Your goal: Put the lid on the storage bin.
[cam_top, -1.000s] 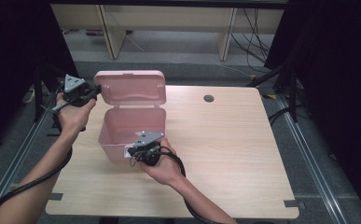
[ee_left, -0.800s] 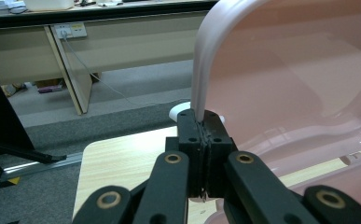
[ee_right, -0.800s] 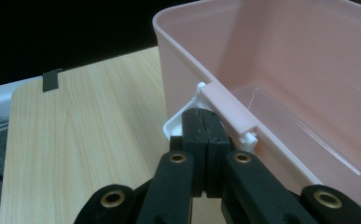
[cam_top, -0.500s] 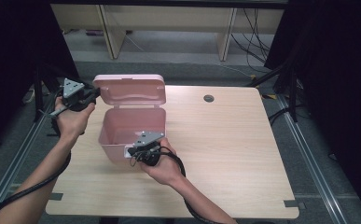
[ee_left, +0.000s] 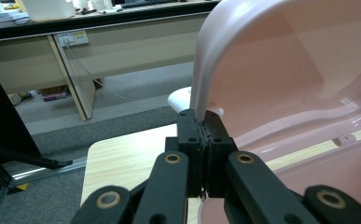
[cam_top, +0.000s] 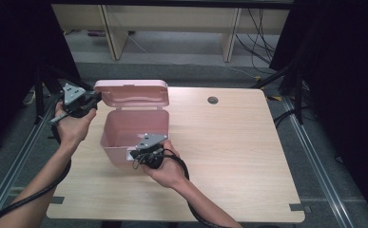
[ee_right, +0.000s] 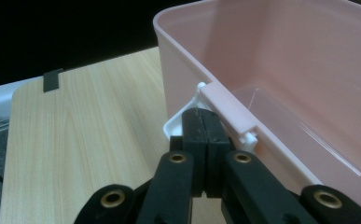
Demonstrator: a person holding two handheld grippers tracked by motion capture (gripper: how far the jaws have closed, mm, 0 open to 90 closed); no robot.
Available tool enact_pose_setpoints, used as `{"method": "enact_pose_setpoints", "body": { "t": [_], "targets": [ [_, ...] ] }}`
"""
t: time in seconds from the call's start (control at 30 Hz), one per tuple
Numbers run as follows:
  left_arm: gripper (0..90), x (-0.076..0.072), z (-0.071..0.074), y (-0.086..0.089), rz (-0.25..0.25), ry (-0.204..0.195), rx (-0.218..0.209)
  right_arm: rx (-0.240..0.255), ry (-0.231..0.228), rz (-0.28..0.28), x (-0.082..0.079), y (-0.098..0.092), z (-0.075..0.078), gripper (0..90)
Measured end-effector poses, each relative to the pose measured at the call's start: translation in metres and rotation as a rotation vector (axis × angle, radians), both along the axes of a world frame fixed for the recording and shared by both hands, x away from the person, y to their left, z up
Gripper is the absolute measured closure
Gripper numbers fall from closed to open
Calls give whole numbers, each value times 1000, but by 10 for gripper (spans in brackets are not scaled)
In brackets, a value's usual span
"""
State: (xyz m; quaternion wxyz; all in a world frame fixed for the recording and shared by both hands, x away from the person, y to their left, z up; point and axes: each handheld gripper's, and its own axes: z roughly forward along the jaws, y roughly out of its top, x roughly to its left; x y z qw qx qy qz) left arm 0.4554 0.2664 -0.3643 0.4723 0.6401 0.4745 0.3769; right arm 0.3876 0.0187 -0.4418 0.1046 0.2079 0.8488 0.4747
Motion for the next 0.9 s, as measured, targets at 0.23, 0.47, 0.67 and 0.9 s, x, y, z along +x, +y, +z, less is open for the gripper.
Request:
{"method": "enact_pose_setpoints", "body": {
  "t": [0.23, 0.47, 0.67, 0.9],
  "targets": [
    [881, -5, -2, -1, 1, -6, 13, 1, -1, 3, 0, 0, 0, 900],
    [881, -9, -4, -1, 0, -11, 20, 2, -10, 2, 0, 0, -1, 900],
    [881, -10, -5, -1, 0, -15, 20, -8, 5, 11, 1, -1, 1, 900],
    [881, -13, -6, 0, -3, -11, 30, 1, 13, -9, -1, 0, 0, 900]
  ]
}}
